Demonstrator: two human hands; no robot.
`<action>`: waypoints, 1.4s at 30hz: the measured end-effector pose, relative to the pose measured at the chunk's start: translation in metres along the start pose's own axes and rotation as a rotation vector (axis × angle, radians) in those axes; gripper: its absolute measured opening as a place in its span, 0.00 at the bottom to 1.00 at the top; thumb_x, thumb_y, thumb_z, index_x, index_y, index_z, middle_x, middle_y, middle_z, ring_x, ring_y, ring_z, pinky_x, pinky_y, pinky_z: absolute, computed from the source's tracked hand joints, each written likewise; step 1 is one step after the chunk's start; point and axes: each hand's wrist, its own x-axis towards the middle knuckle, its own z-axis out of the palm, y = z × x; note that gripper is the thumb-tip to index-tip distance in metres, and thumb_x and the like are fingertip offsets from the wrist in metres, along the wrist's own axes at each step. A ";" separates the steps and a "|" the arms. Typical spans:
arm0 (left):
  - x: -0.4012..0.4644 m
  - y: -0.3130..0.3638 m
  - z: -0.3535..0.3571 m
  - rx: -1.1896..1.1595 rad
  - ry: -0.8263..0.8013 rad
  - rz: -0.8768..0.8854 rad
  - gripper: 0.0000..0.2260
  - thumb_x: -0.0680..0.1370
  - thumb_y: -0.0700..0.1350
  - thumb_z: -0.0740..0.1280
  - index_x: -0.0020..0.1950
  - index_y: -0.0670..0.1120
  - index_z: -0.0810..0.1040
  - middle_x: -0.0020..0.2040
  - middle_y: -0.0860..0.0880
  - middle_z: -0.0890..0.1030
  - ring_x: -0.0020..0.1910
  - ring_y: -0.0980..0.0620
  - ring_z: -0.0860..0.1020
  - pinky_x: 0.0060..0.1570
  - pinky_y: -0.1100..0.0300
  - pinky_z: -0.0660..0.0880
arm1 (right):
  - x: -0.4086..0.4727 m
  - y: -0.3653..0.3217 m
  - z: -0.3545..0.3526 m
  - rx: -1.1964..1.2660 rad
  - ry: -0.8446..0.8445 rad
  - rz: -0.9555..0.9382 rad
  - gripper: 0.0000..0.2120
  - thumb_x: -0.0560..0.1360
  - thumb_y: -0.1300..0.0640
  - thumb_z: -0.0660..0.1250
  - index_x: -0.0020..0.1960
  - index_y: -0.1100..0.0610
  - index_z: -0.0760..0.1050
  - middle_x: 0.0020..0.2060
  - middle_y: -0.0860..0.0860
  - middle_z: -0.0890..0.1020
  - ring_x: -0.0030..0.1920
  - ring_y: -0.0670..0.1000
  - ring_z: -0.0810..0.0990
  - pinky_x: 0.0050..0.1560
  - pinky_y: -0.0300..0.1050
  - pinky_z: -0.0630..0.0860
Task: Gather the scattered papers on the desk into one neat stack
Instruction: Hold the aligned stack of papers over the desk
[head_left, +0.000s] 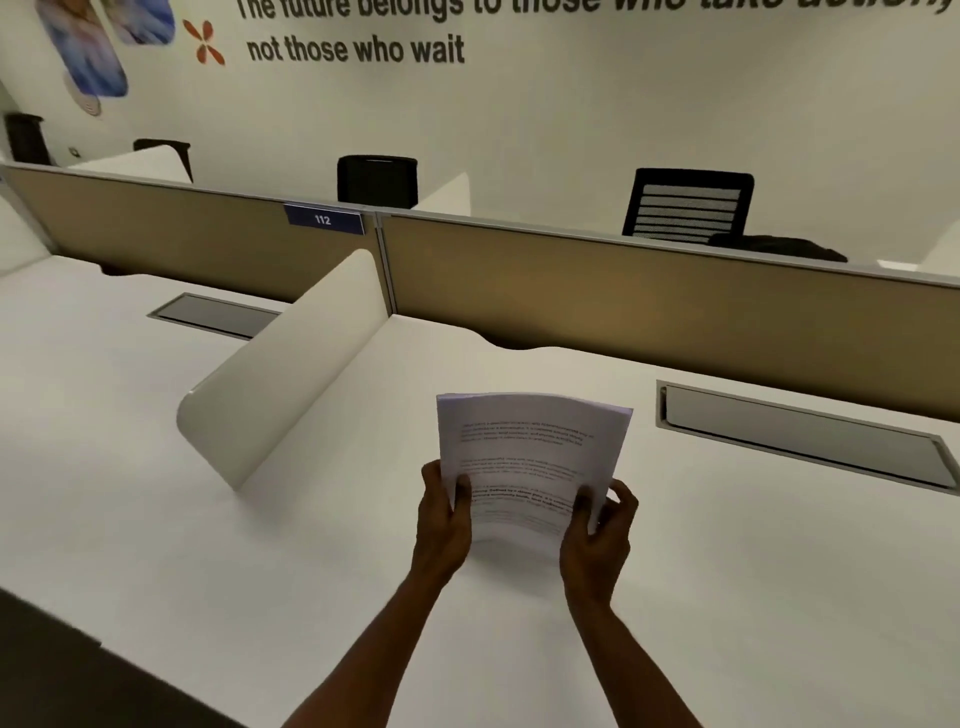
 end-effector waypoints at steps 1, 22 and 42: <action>-0.003 -0.003 0.003 0.006 0.011 -0.002 0.04 0.84 0.47 0.55 0.59 0.53 0.63 0.56 0.51 0.78 0.52 0.54 0.80 0.40 0.71 0.78 | -0.002 0.002 0.003 -0.018 0.010 -0.005 0.16 0.79 0.44 0.59 0.64 0.47 0.66 0.49 0.53 0.82 0.45 0.49 0.83 0.34 0.28 0.76; 0.191 -0.031 -0.092 0.257 0.098 -0.187 0.11 0.80 0.39 0.64 0.61 0.43 0.81 0.54 0.45 0.83 0.49 0.51 0.80 0.49 0.62 0.75 | 0.073 -0.007 0.169 -0.276 -0.152 0.122 0.12 0.82 0.59 0.60 0.63 0.59 0.74 0.57 0.57 0.81 0.53 0.56 0.79 0.54 0.45 0.72; 0.442 -0.104 -0.153 0.722 -0.010 -0.208 0.05 0.78 0.40 0.64 0.52 0.40 0.77 0.51 0.41 0.83 0.49 0.41 0.82 0.45 0.55 0.76 | 0.163 0.041 0.440 -0.259 -0.168 0.483 0.16 0.82 0.57 0.58 0.69 0.55 0.71 0.64 0.57 0.78 0.61 0.59 0.77 0.61 0.52 0.75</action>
